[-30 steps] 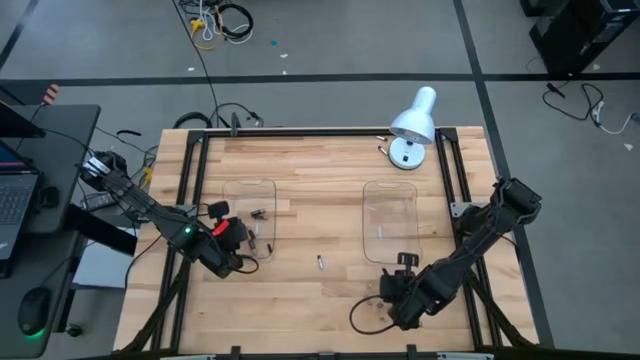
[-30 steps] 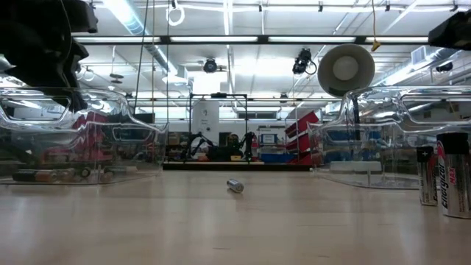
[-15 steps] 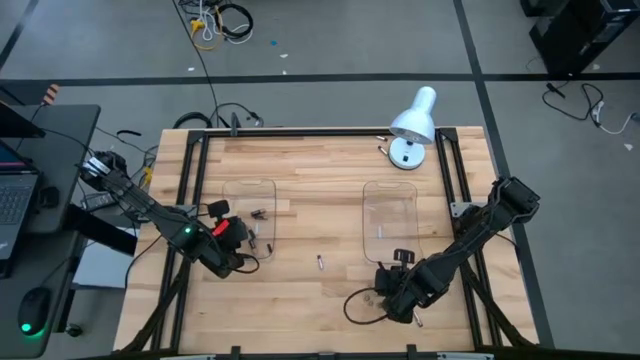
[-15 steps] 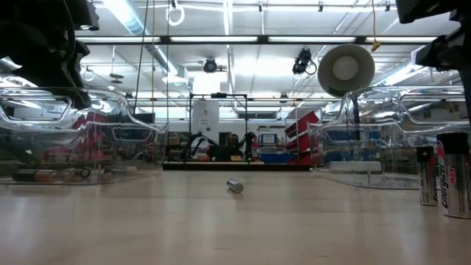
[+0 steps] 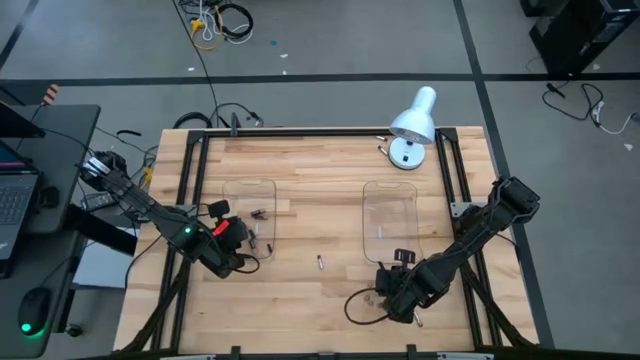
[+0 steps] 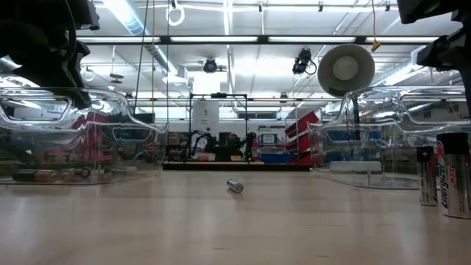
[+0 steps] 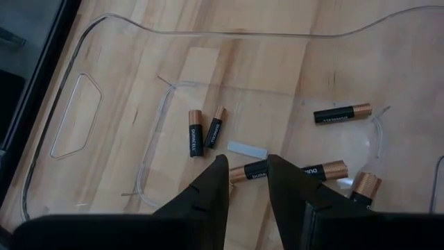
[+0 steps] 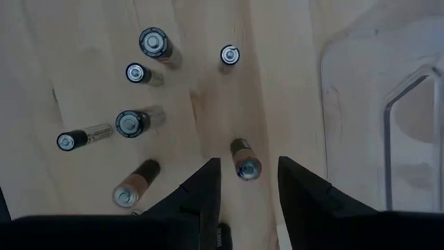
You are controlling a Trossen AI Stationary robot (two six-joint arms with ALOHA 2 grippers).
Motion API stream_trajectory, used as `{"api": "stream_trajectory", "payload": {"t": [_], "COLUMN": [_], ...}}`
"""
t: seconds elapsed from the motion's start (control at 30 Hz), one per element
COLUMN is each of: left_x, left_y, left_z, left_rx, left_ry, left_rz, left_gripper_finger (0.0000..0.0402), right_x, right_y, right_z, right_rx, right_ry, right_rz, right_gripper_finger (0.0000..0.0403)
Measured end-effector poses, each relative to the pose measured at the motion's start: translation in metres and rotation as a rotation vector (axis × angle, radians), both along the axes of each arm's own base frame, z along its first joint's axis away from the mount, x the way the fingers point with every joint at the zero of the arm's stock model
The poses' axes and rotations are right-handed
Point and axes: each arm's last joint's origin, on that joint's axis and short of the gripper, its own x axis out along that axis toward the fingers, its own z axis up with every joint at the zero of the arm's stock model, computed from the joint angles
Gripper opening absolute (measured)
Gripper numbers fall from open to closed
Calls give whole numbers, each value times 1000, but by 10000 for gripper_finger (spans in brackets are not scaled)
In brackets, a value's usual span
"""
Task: Sort batteries
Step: Put the black battery into the left transparent bin
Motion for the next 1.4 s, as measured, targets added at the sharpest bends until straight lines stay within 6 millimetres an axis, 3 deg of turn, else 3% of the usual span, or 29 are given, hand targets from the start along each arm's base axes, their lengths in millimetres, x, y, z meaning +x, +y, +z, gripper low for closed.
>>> {"api": "stream_trajectory", "payload": {"t": [0.8,1.4], "left_x": [1,6], "left_y": [-1,-4], "left_z": [0,2], "left_rx": [-11,-23], "left_ry": [-15,-51], "left_rz": [0,-36], "left_gripper_finger": [99,99], "right_x": [-4,1], "right_y": [-5,-10], "right_z": [-19,-19], "right_rx": [-5,4], "right_ry": [-2,-13], "right_rz": [-8,-36], "right_gripper_finger": [129,109]}}
